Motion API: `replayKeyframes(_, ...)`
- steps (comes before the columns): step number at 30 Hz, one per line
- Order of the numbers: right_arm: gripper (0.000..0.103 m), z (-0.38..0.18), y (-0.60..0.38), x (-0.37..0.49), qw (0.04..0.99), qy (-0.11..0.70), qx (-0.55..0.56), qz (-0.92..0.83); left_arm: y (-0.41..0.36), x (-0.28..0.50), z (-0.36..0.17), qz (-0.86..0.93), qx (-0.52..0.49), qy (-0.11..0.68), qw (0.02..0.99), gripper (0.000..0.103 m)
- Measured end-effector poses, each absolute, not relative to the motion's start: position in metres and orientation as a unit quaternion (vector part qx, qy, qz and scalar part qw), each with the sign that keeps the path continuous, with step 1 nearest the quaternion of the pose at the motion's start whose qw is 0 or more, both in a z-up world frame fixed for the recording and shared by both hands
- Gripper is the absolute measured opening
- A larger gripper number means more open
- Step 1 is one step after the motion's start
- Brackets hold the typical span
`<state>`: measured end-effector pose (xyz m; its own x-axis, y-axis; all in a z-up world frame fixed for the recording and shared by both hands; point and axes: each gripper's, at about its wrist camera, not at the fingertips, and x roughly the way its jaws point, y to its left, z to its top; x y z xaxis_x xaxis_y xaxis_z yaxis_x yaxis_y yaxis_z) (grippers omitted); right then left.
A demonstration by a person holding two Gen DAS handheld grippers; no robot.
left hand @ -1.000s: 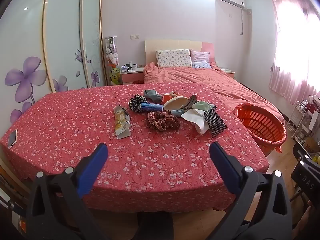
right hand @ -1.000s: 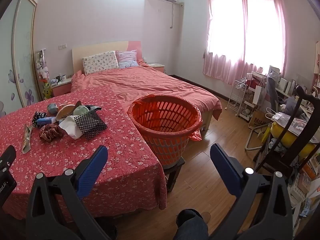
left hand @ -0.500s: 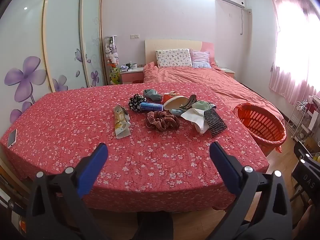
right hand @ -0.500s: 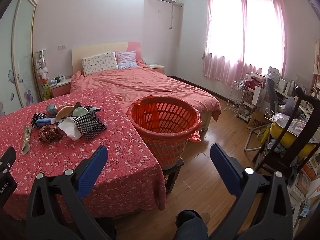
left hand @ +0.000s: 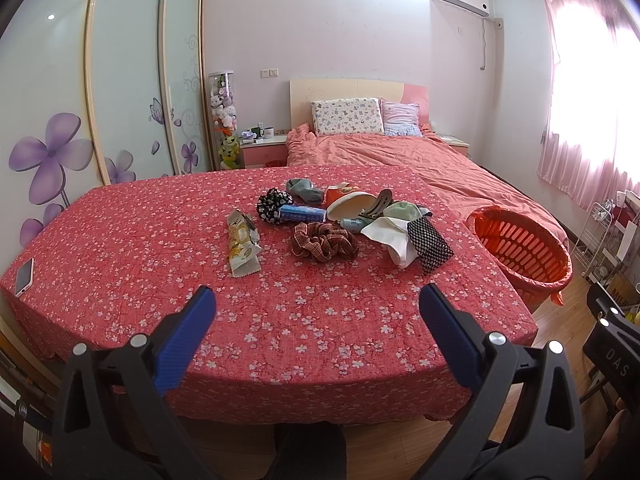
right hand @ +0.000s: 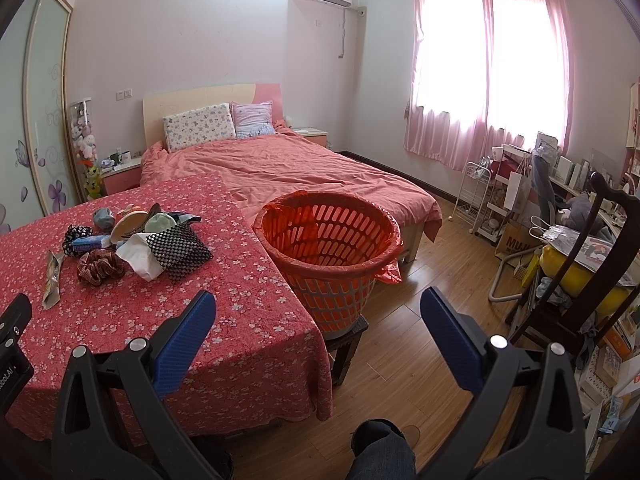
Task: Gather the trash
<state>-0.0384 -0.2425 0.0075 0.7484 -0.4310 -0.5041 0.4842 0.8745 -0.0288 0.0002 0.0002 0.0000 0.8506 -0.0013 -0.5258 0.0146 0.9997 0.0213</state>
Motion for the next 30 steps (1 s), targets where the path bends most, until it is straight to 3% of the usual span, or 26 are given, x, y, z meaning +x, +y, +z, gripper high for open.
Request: replayKeyframes(30, 0.101, 0.0074, -0.2423, -0.0362, 0.933, 0.258, 0.052, -0.245, 0.0006, 0.0, -0.0002, -0.005, 0.012, 0.273, 0.962, 0.099)
